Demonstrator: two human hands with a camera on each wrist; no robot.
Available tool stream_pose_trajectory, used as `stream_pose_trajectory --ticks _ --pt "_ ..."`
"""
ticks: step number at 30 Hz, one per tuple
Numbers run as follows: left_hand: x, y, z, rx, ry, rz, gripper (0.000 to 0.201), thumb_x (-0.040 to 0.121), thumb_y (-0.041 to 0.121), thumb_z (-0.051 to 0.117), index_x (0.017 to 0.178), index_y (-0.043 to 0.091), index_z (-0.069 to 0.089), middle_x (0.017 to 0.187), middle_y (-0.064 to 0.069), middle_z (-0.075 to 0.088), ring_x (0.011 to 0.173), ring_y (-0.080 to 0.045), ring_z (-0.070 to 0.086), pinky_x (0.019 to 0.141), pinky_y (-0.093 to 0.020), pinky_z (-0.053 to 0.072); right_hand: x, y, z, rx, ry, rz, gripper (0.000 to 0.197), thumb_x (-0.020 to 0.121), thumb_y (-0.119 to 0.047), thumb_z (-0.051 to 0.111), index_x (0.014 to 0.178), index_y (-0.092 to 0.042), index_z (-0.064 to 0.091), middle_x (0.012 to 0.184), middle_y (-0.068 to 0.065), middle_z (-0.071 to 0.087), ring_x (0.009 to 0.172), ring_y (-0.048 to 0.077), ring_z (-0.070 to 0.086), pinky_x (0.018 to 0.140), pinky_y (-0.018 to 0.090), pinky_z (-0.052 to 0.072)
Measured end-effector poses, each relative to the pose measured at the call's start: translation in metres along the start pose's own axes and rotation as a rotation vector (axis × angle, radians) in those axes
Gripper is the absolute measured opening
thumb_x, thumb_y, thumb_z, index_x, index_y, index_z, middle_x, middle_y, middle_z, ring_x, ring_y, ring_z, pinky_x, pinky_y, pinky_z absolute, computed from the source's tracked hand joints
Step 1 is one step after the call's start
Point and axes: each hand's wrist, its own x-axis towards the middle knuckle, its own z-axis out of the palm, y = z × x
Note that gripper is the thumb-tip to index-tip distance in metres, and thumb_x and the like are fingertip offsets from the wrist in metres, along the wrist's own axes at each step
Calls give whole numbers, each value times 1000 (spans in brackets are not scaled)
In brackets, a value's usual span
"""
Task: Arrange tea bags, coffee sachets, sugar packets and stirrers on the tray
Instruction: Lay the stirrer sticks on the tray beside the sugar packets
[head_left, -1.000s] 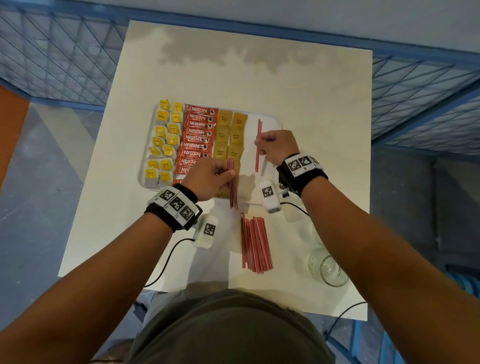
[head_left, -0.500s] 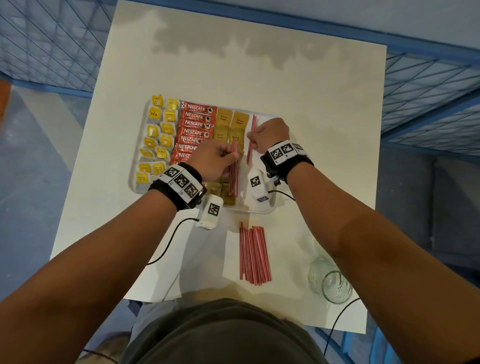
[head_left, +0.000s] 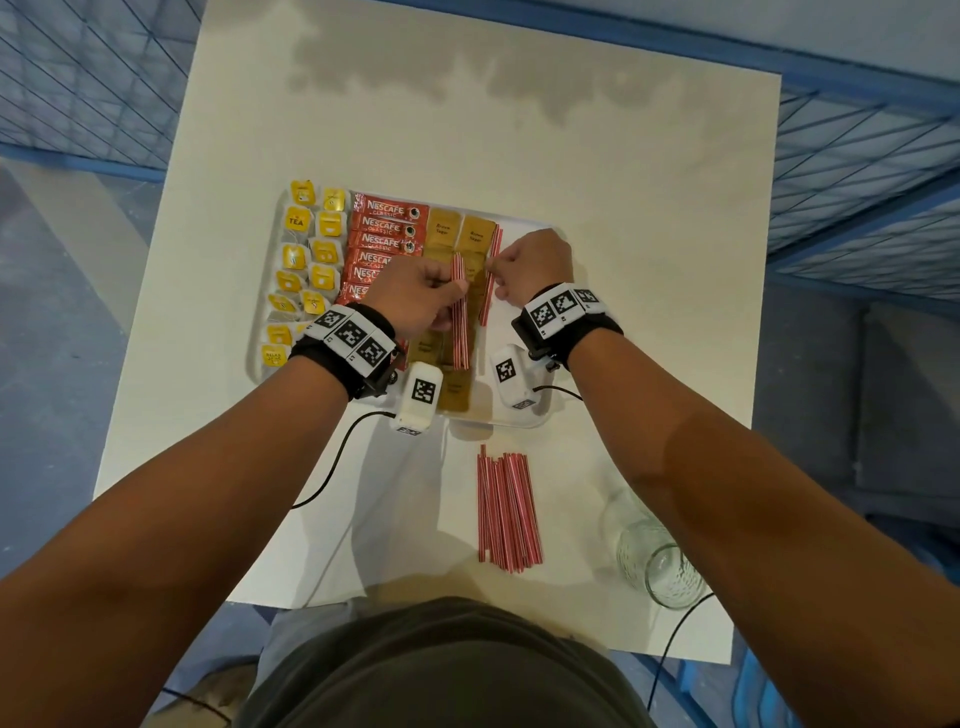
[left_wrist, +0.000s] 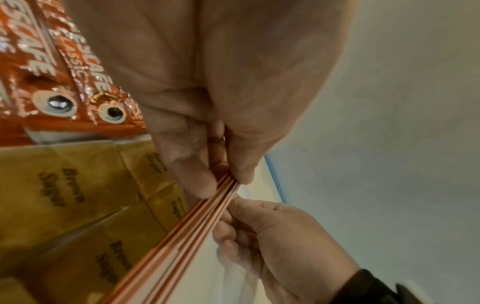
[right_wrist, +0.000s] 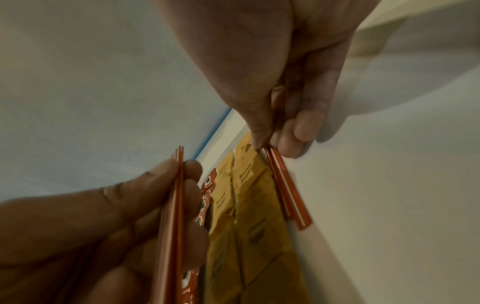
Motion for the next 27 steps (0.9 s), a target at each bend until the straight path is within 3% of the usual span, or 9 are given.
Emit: stream_pose_trajectory --ticks 4,7,9,13,18,21,23,25,27 --pt "1 2 2 4 15 6 19 98 23 64 80 17 67 70 -3 65 63 -15 66 60 -22 58 -9 3 -3 51 -1 -92 32 93 -17 64 68 3 70 68 15 72 52 14 70 62 47 62" --pt "3 2 2 -2 7 8 22 98 24 65 77 16 67 67 -2 63 62 -17 66 66 -29 61 -20 2 -8 79 -42 -197 38 96 -27 62 64 -8 67 63 5 68 60 22 69 56 31 54" --pt "3 2 2 -3 -15 18 23 97 25 65 77 15 68 66 -2 64 63 -18 66 70 -34 62 -25 1 -11 103 -91 -242 41 98 -32 62 63 -11 63 58 1 61 58 25 63 57 26 46" --pt "0 4 3 27 -53 59 20 98 23 64 85 9 71 70 -4 65 64 -18 65 68 -34 61 -32 3 -18 143 -137 -286 37 99 -33 64 78 -3 71 61 1 57 57 12 53 57 22 43" --pt "-6 0 4 50 -80 93 18 97 24 66 98 10 77 89 -19 73 71 -23 65 72 -40 64 -36 8 -18 186 -170 -331 10 95 -27 71 92 -21 78 76 -14 69 58 -6 57 66 21 53" --pt "-9 -3 6 18 -78 82 20 97 26 66 97 10 77 94 -22 73 71 -24 65 71 -39 63 -40 7 -20 174 -188 -339 11 97 -23 68 97 -17 78 76 -17 67 57 -8 56 64 18 51" --pt "-12 -3 9 -22 -82 56 20 98 25 64 98 8 75 86 -16 73 69 -22 65 74 -43 63 -43 5 -22 162 -197 -342 13 98 -20 66 96 -12 76 68 -19 62 53 -9 54 60 12 45" --pt "-16 -1 12 -73 -94 35 19 99 21 62 97 7 74 74 0 71 68 -15 65 75 -42 63 -45 5 -23 156 -204 -342 14 99 -20 65 91 -13 75 57 -21 60 49 -6 52 56 9 42" --pt "-17 0 13 -103 -114 35 19 100 19 61 100 6 74 83 1 75 76 -13 69 75 -40 63 -46 5 -23 160 -201 -340 19 99 -23 64 84 -15 72 51 -18 57 47 -5 49 53 8 39"
